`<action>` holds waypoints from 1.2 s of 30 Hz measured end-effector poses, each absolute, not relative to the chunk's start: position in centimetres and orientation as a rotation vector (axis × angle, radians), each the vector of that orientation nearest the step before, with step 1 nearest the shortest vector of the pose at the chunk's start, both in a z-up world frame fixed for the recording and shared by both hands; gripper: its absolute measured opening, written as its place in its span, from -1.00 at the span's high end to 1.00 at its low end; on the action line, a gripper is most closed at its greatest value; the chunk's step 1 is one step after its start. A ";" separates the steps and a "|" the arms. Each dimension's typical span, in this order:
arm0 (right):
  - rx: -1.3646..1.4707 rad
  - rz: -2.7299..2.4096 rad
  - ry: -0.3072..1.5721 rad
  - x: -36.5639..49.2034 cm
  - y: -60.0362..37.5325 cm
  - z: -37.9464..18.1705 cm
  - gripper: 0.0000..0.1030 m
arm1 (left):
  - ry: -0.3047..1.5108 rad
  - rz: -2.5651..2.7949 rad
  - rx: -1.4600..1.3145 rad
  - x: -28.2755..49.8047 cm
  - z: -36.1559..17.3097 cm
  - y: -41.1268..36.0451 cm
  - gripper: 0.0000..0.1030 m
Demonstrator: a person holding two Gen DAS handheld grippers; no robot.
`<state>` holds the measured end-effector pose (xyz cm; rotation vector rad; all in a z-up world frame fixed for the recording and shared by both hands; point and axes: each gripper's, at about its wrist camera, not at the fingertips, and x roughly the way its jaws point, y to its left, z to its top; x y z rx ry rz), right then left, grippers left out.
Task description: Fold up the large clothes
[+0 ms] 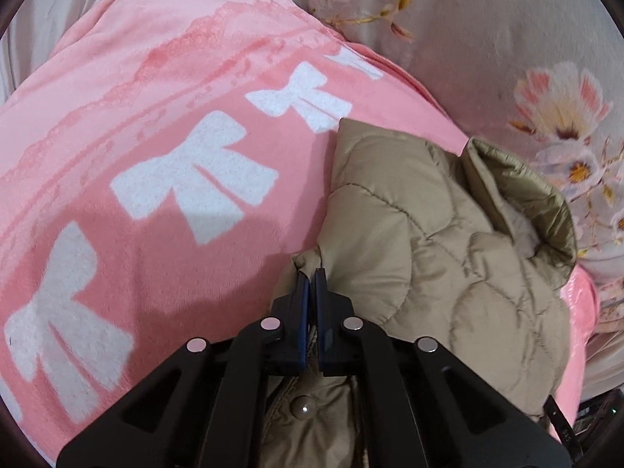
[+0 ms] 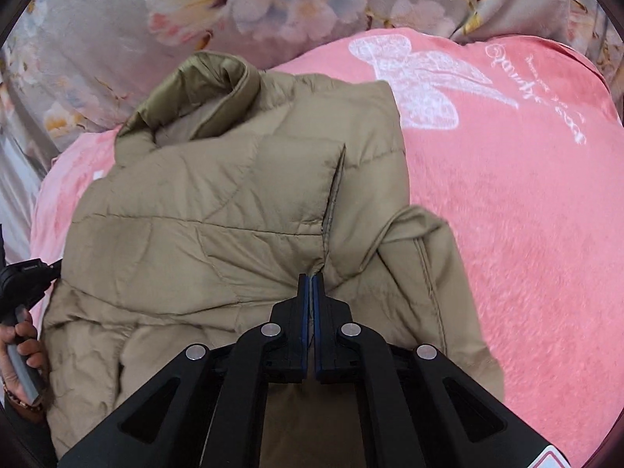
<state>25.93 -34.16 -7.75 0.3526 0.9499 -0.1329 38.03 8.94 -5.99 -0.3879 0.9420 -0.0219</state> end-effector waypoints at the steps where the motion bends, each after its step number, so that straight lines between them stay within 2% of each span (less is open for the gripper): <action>1: 0.345 -0.137 0.951 26.0 -34.1 -7.9 1.00 | 0.947 -0.018 -0.373 38.1 -6.3 8.7 0.96; 9: 0.233 -0.181 0.962 26.1 -32.5 -8.1 1.00 | 0.909 0.058 -0.118 37.7 -6.8 5.5 0.95; 10: 0.233 -0.179 0.963 25.9 -32.5 -7.9 0.95 | 0.904 0.064 -0.088 37.5 -6.6 5.2 0.94; 16: 0.224 -0.200 0.862 22.7 -31.8 -2.6 0.74 | 0.862 -0.014 -0.075 34.3 -2.4 6.1 0.92; 20: 0.191 -0.089 0.822 25.5 -27.3 0.5 0.74 | 0.832 -0.104 -0.110 35.0 1.0 3.2 0.83; 22: 0.149 -0.057 0.866 27.7 -24.8 -0.3 0.74 | 0.874 -0.163 -0.099 36.0 0.6 0.6 0.69; 26: 0.162 -0.049 0.948 29.8 -23.3 -3.7 0.76 | 0.973 -0.175 -0.068 37.3 -2.8 -2.6 0.69; 31: 0.155 -0.057 0.952 29.0 -23.0 -6.4 0.88 | 0.934 -0.152 0.001 36.3 -4.4 -3.3 0.69; 36: 0.153 -0.061 0.933 28.9 -22.6 -7.3 0.89 | 0.887 -0.140 0.057 35.5 -6.0 -4.0 0.70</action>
